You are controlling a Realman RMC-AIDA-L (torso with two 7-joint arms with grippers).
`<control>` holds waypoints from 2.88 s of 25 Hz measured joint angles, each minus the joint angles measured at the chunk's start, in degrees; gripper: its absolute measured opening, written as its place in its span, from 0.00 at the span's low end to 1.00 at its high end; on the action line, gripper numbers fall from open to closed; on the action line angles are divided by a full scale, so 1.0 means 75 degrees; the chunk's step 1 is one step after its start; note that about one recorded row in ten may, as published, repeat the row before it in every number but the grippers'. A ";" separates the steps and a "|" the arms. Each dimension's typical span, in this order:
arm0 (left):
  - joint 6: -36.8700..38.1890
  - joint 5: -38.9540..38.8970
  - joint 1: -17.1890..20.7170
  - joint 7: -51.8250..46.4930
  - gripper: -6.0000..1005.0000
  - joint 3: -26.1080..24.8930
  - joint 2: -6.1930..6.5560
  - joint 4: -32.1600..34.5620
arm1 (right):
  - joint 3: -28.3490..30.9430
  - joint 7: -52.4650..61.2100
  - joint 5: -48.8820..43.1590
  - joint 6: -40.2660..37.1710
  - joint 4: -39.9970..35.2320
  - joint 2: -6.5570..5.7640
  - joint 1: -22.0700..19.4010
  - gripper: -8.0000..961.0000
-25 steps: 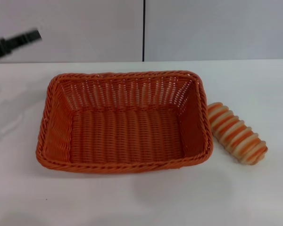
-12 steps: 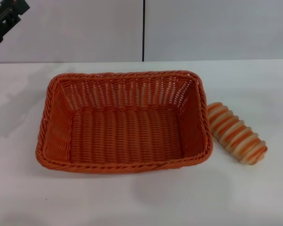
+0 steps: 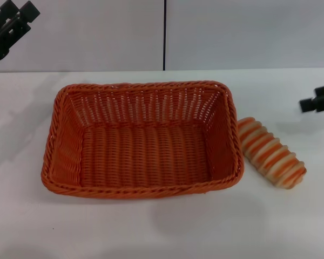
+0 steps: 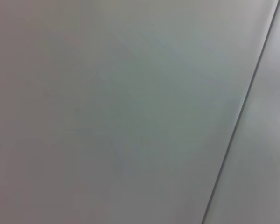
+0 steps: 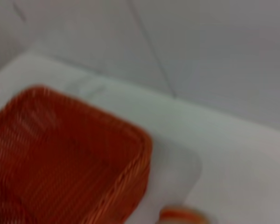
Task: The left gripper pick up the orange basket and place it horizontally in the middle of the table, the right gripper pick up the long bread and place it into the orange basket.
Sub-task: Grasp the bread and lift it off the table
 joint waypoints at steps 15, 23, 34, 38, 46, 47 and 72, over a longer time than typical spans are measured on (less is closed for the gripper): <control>0.0101 -0.0056 -0.0024 -0.0004 0.80 0.0024 0.0019 -0.0165 | -0.1532 0.0659 -0.2359 0.0432 0.0250 0.0876 0.1006 0.84; 0.0142 -0.0057 0.0000 -0.0088 0.80 0.0010 0.0028 -0.0207 | -0.1544 0.0706 -0.2441 0.0566 0.0552 0.0889 0.1128 0.84; 0.0142 -0.0040 0.0026 -0.0102 0.80 0.0034 0.0029 -0.0273 | -0.1552 0.0713 -0.2460 0.0790 0.1001 0.0875 0.1195 0.84; 0.0148 -0.0043 0.0061 -0.0101 0.80 0.0003 0.0028 -0.0316 | -0.1552 0.0716 -0.2463 0.0810 0.1043 0.0889 0.1197 0.84; 0.0219 -0.0056 0.0125 -0.0111 0.80 -0.0032 0.0028 -0.0367 | -0.1552 0.0718 -0.2442 0.0829 0.1181 0.0920 0.1221 0.83; 0.0219 -0.0056 0.0125 -0.0111 0.80 -0.0032 0.0028 -0.0367 | -0.1552 0.0718 -0.2442 0.0829 0.1181 0.0920 0.1221 0.81; 0.0364 -0.0068 0.0142 -0.0265 0.80 -0.0104 0.0050 -0.0389 | -0.1290 0.0614 -0.1632 0.0471 0.0694 0.0665 0.0619 0.48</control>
